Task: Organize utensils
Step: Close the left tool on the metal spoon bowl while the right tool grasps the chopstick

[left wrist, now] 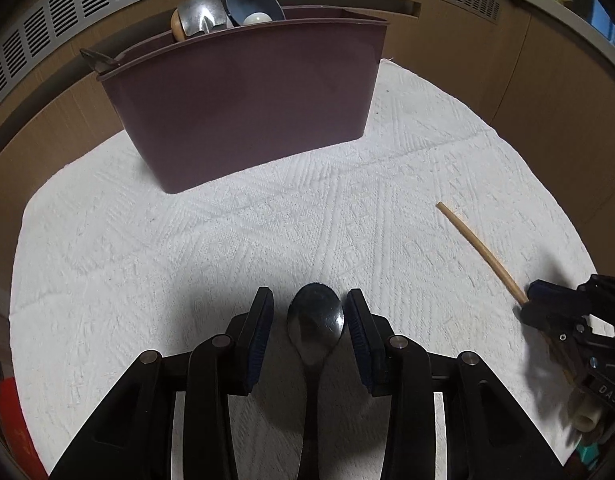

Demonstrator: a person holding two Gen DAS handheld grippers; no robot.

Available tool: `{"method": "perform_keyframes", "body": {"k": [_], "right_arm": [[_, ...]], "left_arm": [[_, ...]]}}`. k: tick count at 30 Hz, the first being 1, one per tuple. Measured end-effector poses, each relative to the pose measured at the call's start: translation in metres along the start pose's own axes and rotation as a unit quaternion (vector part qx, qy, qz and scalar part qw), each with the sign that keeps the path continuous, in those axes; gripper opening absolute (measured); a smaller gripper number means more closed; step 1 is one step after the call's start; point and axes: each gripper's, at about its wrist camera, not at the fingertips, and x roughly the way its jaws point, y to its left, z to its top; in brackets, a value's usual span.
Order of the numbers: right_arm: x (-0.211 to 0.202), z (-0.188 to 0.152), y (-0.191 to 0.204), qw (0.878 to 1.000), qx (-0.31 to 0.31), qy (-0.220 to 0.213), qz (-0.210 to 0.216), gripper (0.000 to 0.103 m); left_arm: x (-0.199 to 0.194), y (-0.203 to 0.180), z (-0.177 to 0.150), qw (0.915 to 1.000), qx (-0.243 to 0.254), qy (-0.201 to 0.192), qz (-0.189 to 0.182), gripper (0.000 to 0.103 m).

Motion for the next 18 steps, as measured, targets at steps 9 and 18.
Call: {"method": "perform_keyframes", "body": {"k": [9, 18], "right_arm": [[0.032, 0.04, 0.007, 0.997, -0.056, 0.03, -0.035, 0.019], [0.034, 0.063, 0.026, 0.996, -0.089, 0.016, -0.019, 0.006]], "left_arm": [[-0.008, 0.001, -0.015, 0.9998, -0.004, -0.02, -0.003, 0.039], [-0.014, 0.008, -0.015, 0.9995, -0.028, -0.009, -0.009, 0.029]]}}
